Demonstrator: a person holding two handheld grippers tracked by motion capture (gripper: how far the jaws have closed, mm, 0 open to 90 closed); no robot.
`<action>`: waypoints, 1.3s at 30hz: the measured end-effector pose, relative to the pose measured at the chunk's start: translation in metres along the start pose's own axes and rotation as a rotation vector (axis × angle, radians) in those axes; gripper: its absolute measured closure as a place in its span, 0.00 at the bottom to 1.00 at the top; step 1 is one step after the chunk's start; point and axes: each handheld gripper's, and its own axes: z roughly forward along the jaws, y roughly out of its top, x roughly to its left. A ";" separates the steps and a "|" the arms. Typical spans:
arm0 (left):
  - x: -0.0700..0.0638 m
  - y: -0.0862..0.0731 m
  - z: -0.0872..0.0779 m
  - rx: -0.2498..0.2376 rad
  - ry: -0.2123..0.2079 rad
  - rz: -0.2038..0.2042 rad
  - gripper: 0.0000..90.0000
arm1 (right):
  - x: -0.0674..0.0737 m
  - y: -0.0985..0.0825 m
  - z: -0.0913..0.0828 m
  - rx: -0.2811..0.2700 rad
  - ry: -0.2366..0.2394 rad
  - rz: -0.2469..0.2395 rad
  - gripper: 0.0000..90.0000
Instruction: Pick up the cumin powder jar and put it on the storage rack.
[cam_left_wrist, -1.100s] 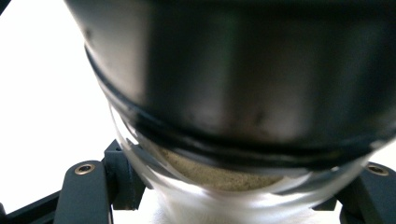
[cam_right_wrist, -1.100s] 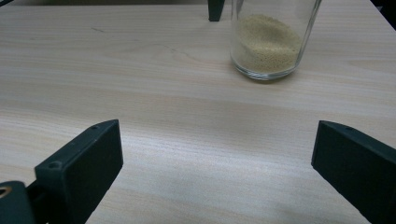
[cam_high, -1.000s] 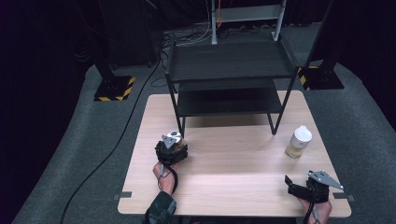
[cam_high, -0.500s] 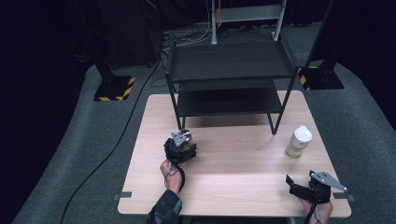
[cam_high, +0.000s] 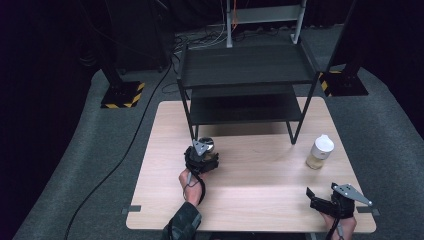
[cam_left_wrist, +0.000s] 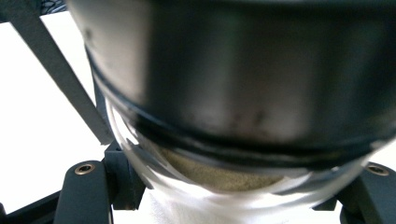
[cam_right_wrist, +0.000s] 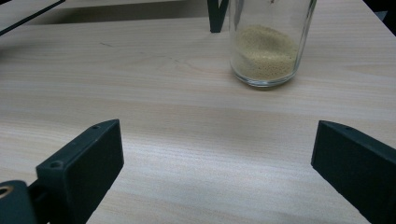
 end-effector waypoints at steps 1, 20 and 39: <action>-0.001 0.001 0.000 0.000 -0.004 0.001 0.34 | 0.000 0.000 0.000 0.000 0.001 0.000 0.01; 0.004 0.031 -0.002 0.019 -0.040 -0.004 0.34 | 0.000 0.000 0.000 0.000 -0.002 0.006 0.01; 0.008 0.059 -0.007 0.030 -0.055 0.014 0.34 | 0.000 0.002 0.001 0.009 -0.003 0.008 0.01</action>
